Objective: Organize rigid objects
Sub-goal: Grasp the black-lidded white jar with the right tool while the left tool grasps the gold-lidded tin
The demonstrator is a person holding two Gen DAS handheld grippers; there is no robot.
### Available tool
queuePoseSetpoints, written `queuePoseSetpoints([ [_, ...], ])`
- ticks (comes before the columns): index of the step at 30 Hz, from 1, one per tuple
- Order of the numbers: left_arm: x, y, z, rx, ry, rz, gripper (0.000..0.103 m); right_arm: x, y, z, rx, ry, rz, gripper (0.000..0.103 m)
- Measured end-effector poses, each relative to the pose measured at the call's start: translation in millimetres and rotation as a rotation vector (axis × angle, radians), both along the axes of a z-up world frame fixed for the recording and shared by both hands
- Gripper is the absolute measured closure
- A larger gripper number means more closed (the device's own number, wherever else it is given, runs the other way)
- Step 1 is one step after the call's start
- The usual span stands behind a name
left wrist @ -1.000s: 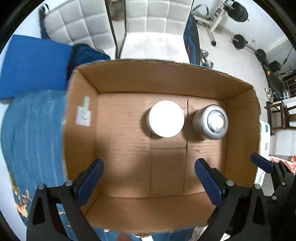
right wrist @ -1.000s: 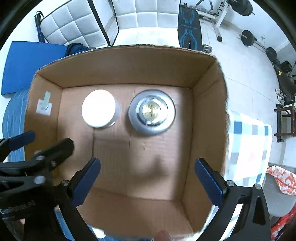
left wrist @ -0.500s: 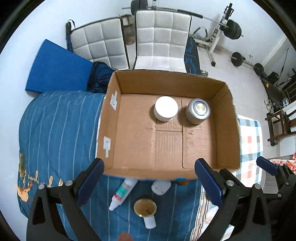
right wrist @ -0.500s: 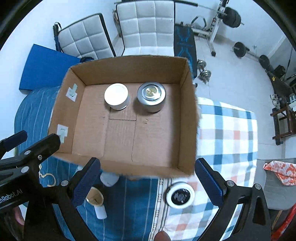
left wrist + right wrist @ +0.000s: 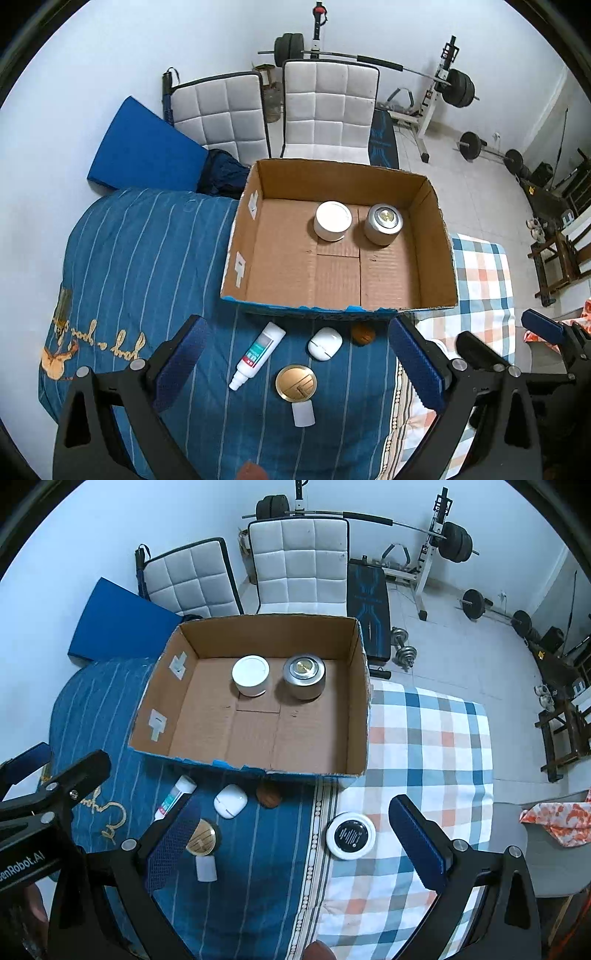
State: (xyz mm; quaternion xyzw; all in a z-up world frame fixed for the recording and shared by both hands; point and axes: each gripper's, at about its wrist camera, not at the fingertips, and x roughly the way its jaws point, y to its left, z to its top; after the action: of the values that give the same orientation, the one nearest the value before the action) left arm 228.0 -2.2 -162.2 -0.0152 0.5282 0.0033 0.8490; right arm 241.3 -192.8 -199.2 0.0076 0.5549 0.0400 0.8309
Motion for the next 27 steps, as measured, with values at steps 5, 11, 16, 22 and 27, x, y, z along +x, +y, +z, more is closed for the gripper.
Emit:
queuePoseSetpoints([
  [5, -12, 20, -25, 0.025, 0.043, 0.051, 0.003, -10, -20, -20, -0.009, 0.052, -0.017, 0.0],
  [11, -18, 42, -103, 0.073, 0.206, 0.088, 0.003, -13, -51, -90, -0.047, 0.206, -0.043, 0.0],
  [16, -17, 32, -170, 0.067, 0.356, 0.04, 0.003, -7, -71, -159, -0.04, 0.327, -0.081, 0.0],
  [22, -6, 6, -226, 0.049, 0.476, -0.055, 0.003, 10, -74, -215, -0.012, 0.404, -0.126, 0.0],
  [27, 2, -7, -262, 0.088, 0.546, -0.102, 0.009, 18, -74, -244, -0.001, 0.46, -0.161, 0.0],
])
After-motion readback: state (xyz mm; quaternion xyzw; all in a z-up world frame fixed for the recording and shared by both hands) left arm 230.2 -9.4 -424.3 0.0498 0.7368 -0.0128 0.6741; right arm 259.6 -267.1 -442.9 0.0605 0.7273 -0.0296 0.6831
